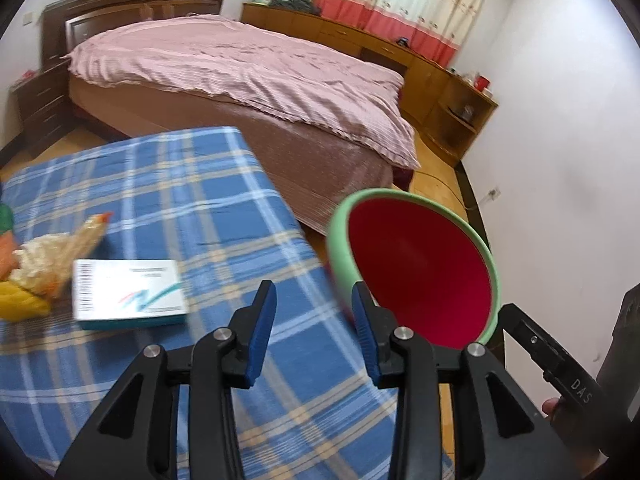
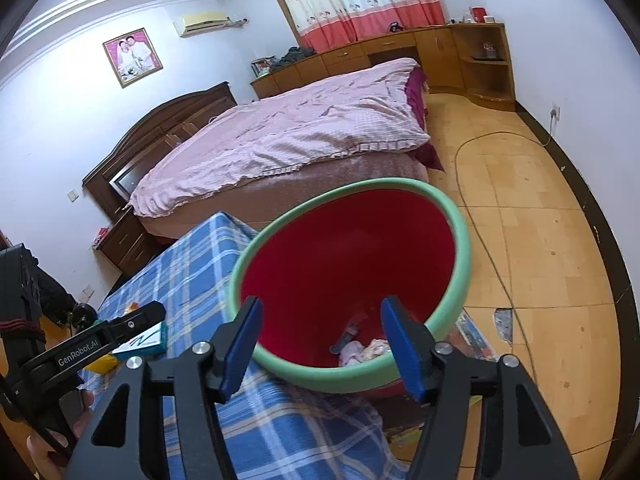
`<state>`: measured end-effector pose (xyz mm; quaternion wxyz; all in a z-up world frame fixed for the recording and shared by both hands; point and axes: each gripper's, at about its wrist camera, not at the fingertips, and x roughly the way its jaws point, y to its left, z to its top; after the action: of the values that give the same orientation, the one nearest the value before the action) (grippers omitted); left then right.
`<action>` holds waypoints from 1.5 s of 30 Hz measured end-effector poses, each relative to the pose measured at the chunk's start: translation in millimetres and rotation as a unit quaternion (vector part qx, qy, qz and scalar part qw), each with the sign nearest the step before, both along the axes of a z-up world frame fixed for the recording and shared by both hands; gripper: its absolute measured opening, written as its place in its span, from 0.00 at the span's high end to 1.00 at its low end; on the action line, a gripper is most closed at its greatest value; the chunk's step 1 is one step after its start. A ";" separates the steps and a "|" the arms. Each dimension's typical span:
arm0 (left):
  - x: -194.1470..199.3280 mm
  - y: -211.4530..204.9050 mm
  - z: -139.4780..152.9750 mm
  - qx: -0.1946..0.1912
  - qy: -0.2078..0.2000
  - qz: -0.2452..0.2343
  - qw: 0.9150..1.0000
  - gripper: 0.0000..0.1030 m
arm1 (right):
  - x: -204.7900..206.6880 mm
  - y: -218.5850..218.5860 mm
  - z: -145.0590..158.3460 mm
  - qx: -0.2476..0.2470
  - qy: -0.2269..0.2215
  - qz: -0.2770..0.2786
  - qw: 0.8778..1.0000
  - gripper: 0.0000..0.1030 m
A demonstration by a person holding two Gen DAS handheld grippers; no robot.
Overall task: Collect trash
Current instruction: 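Move both tools back toward the table items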
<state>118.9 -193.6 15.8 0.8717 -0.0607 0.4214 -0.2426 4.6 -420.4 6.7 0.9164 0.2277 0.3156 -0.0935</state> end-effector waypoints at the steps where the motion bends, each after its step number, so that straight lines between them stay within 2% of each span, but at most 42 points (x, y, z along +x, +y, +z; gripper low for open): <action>1: -0.3 5.9 1.8 0.000 -0.002 0.006 1.000 0.62 | 0.8 3.9 1.2 0.001 0.000 0.004 1.000 0.37; 10: -1.6 64.6 14.2 0.001 -0.015 0.068 0.998 0.62 | 5.8 35.3 9.0 0.000 -0.007 0.035 0.999 0.36; 23: 8.5 158.2 19.3 0.022 -0.021 0.158 0.987 0.62 | 36.4 91.2 12.4 0.004 -0.002 0.088 0.996 0.32; 31: 28.1 204.4 5.5 0.031 -0.005 0.207 0.978 0.61 | 62.9 125.4 9.6 0.003 0.007 0.121 0.993 0.32; 34: 38.9 216.9 -2.5 0.034 0.003 0.221 0.975 0.51 | 72.2 136.2 7.0 0.001 0.013 0.130 0.991 0.32; 45: 79.6 232.0 -28.9 0.057 0.034 0.240 0.968 0.50 | 97.9 148.5 -8.5 0.001 0.039 0.139 0.990 0.32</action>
<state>198.5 38.4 -13.2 0.8915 -0.1183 0.4374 0.0006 102.4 -271.9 -1.8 0.9072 0.1789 0.3800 0.0258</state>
